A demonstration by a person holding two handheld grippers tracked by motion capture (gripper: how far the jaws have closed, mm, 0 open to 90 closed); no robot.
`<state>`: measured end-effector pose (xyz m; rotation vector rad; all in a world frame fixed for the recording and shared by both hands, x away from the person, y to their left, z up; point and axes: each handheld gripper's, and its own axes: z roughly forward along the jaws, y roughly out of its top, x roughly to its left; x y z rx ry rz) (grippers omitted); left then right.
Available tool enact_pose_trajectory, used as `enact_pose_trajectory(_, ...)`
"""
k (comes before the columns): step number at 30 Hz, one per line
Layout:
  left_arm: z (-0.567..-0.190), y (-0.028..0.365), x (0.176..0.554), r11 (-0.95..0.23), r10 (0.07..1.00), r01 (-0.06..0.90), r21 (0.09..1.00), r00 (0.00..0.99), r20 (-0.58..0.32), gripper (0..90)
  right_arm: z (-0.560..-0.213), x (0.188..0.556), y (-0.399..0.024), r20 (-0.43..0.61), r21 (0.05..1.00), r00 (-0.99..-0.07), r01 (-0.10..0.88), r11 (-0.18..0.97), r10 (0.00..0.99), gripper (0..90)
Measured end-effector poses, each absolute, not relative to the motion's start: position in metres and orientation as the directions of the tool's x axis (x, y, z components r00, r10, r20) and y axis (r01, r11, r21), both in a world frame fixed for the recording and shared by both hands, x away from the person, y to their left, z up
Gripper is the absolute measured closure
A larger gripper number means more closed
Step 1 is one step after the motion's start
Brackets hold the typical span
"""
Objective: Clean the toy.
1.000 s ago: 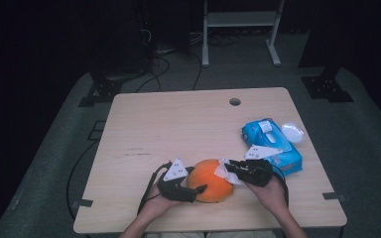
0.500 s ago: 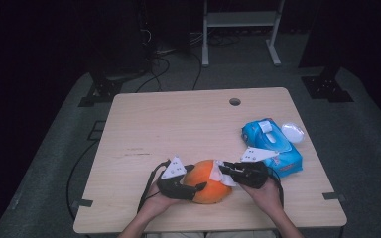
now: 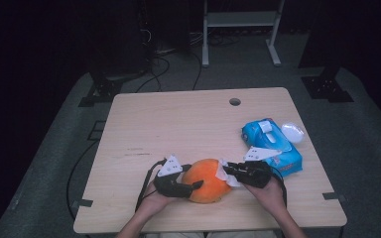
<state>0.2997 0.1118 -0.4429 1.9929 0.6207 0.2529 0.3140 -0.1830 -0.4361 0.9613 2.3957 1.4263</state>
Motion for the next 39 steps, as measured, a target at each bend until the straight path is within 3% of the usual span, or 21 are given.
enact_pose_trajectory(7,-0.444,0.112,0.3,-0.365,0.526,0.322,0.874,0.845,-0.092,29.0,-0.429,0.309,-0.175,0.152,0.862,-0.798,0.396,0.316,0.582,77.7)
enact_pose_trajectory(11,-0.442,0.101,0.293,-0.381,0.523,0.281,0.881,0.851,-0.045,28.7,-0.434,0.314,-0.182,0.173,0.844,-0.775,0.435,0.315,0.608,77.7)
enact_pose_trajectory(17,-0.439,0.09,0.282,-0.414,0.486,0.221,0.883,0.874,0.009,26.2,-0.419,0.305,-0.169,0.151,0.875,-0.813,0.374,0.307,0.562,77.6)
enact_pose_trajectory(21,-0.436,0.099,0.29,-0.353,0.489,0.283,0.892,0.869,-0.082,16.7,-0.429,0.308,-0.17,0.172,0.856,-0.812,0.403,0.324,0.558,77.7)
enact_pose_trajectory(23,-0.439,0.105,0.298,-0.341,0.51,0.359,0.869,0.847,-0.149,6.2,-0.427,0.308,-0.171,0.152,0.854,-0.818,0.392,0.343,0.555,77.7)
enact_pose_trajectory(26,-0.447,0.106,0.306,-0.32,0.487,0.444,0.837,0.835,-0.257,9.1,-0.426,0.306,-0.169,0.153,0.857,-0.822,0.387,0.342,0.548,77.7)
enact_pose_trajectory(30,-0.438,0.103,0.299,-0.35,0.494,0.33,0.877,0.86,-0.127,34.0,-0.422,0.305,-0.169,0.141,0.864,-0.816,0.377,0.333,0.56,77.7)
enact_pose_trajectory(32,-0.431,0.1,0.292,-0.365,0.503,0.21,0.907,0.864,0.003,39.2,-0.419,0.304,-0.171,0.145,0.876,-0.814,0.369,0.309,0.563,77.8)
enact_pose_trajectory(35,-0.425,0.093,0.285,-0.424,0.492,0.102,0.9,0.86,0.134,40.5,-0.41,0.299,-0.165,0.146,0.897,-0.835,0.338,0.284,0.531,77.8)
enact_pose_trajectory(39,-0.431,0.096,0.286,-0.425,0.478,0.112,0.898,0.87,0.118,37.9,-0.411,0.297,-0.157,0.109,0.897,-0.838,0.315,0.311,0.534,77.8)
